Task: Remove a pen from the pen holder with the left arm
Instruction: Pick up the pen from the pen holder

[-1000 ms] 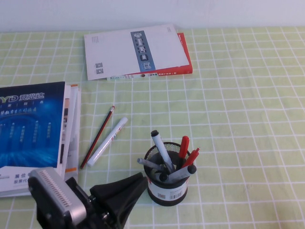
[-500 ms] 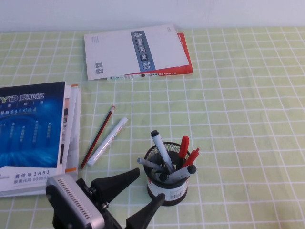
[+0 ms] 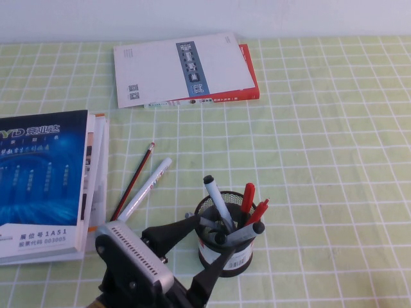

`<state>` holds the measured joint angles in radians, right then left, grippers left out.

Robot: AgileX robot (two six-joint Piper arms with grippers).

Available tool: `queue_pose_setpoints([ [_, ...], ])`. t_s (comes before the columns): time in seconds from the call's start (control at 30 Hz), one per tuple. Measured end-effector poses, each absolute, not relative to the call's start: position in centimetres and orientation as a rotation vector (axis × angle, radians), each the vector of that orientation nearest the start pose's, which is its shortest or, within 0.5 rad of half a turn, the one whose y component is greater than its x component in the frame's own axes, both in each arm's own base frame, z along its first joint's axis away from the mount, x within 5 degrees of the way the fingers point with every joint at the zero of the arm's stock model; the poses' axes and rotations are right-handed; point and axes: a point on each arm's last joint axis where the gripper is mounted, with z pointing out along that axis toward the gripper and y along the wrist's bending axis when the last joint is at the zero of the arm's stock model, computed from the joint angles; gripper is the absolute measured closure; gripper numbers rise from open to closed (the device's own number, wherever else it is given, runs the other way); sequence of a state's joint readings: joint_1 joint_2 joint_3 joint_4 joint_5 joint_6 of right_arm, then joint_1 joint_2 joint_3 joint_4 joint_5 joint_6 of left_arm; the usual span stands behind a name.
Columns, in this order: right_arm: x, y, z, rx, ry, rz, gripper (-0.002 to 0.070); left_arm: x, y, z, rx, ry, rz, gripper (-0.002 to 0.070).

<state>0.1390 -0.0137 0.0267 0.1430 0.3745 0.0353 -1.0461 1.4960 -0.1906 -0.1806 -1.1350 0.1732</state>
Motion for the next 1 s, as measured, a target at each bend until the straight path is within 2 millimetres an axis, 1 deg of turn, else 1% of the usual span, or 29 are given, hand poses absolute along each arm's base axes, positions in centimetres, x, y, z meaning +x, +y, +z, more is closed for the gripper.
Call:
queue_pose_setpoints([
  [0.27,5.1,1.2,17.2,-0.008,1.875,0.261,0.0691,12.9,-18.6,17.1,0.794,1.489,-0.529,0.0224],
  [0.47,5.1,1.2,17.2,-0.008,1.875,0.261,0.0691,13.1,-18.7,16.9,0.791,1.496,-0.519,0.0224],
  [0.7,5.1,1.2,17.2,-0.008,1.875,0.261,0.0691,13.6,-19.3,16.1,0.791,1.527,-0.496,0.0224],
  [0.83,5.1,1.2,17.2,-0.008,1.875,0.261,0.0691,13.9,-19.8,16.3,0.778,1.519,-0.499,0.0224],
  [1.0,5.1,1.2,17.2,-0.008,1.875,0.261,0.0691,14.3,-19.9,16.3,0.745,1.530,-0.487,0.0235],
])
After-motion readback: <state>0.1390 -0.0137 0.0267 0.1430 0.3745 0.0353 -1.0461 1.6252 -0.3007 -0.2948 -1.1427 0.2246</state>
